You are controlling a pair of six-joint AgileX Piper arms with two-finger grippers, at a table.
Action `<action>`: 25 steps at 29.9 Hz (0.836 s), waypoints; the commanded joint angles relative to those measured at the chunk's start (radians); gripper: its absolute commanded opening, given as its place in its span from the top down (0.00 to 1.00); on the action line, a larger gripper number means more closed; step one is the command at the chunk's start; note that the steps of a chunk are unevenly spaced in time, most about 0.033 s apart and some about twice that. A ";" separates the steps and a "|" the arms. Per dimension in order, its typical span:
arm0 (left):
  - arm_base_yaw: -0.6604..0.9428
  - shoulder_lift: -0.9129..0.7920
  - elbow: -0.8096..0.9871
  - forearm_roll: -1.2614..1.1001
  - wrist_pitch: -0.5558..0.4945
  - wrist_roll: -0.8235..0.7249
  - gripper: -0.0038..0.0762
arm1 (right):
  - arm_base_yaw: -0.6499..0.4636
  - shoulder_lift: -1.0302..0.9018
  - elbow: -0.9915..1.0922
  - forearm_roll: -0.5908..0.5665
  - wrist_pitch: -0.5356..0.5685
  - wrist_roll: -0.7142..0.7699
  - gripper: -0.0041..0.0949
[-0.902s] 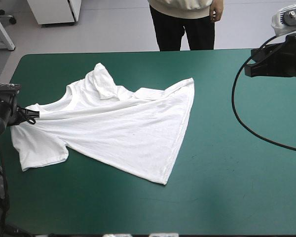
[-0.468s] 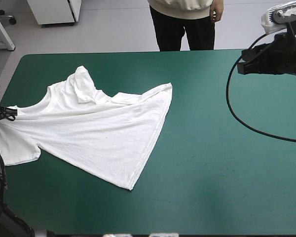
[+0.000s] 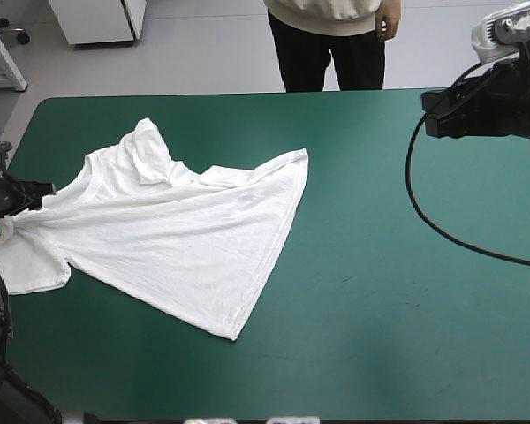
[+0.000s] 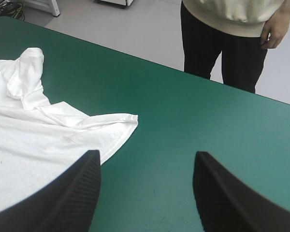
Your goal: Fold the cloth
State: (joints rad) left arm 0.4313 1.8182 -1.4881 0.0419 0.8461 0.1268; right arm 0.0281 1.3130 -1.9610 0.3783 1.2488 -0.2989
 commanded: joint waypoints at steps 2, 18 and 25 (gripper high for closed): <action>-0.014 -0.173 -0.022 -0.306 0.018 0.158 0.29 | -0.007 -0.087 -0.018 -0.003 -0.010 -0.009 0.40; -0.648 -0.604 0.124 -0.521 0.385 0.311 0.32 | -0.007 -0.157 -0.018 -0.023 -0.003 0.026 0.40; -1.023 -0.633 0.335 -0.273 0.334 0.263 0.32 | -0.007 -0.157 -0.018 -0.003 -0.003 0.028 0.42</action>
State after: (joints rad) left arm -0.4746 1.2093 -1.2148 -0.3219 1.2369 0.4396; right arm 0.0281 1.1727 -1.9610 0.3491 1.2498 -0.2722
